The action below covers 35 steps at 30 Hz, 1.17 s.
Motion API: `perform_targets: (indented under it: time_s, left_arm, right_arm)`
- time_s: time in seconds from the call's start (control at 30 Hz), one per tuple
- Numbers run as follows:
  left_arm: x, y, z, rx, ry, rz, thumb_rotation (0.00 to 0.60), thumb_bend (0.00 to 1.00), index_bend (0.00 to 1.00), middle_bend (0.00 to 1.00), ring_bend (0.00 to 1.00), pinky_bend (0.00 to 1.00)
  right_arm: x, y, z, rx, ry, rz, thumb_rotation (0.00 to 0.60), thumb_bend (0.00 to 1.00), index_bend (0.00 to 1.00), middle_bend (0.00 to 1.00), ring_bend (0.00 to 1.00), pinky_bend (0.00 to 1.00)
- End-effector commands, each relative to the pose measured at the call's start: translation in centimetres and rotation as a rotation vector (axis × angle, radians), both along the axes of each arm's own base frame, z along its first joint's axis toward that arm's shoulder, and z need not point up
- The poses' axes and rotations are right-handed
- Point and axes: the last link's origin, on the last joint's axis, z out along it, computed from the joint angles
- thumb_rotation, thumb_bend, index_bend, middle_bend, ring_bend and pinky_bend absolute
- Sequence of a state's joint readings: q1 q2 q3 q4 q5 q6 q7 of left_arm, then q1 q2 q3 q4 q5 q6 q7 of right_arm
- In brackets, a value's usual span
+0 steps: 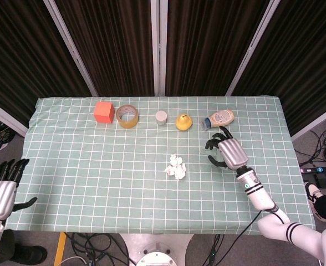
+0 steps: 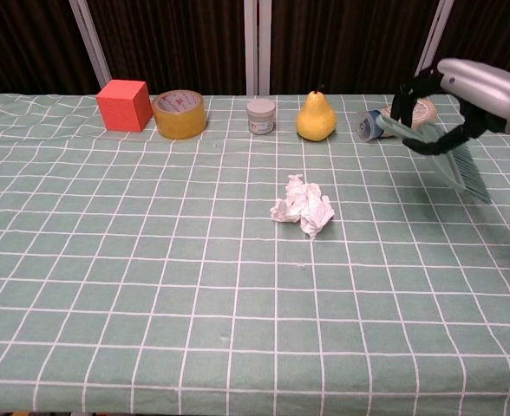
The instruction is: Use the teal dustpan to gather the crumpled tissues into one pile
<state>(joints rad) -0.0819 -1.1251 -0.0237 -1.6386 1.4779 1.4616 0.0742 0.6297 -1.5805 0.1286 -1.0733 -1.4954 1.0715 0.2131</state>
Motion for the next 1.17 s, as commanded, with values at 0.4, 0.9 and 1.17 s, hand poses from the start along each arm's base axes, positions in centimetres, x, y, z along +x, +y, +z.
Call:
perform_targets:
  time_s: [0.4,0.9,1.17]
  left_arm:
    - [-0.2,-0.2,0.0,-0.001,0.004,0.012,0.600,0.00,0.05,0.09,0.03,0.04]
    - [-0.9,0.1,-0.2,0.049,0.078,0.018,0.600,0.00,0.05,0.09,0.03,0.04]
    - [-0.6,0.0,-0.6,0.047,0.074,0.007,0.600,0.00,0.05,0.09,0.03,0.04]
  right_arm:
    - [-3.8,0.3,-1.8,0.078,0.283,-0.093,0.600,0.52,0.13,0.25,0.00,0.00]
    - [-4.9,10.1,11.7,-0.183,0.126,-0.166,0.600,0.33,0.00,0.02,0.00,0.00]
    - [-6.4,15.8,14.4,-0.264,0.079,-0.233,0.600,0.34,0.00,0.00,0.00,0.00]
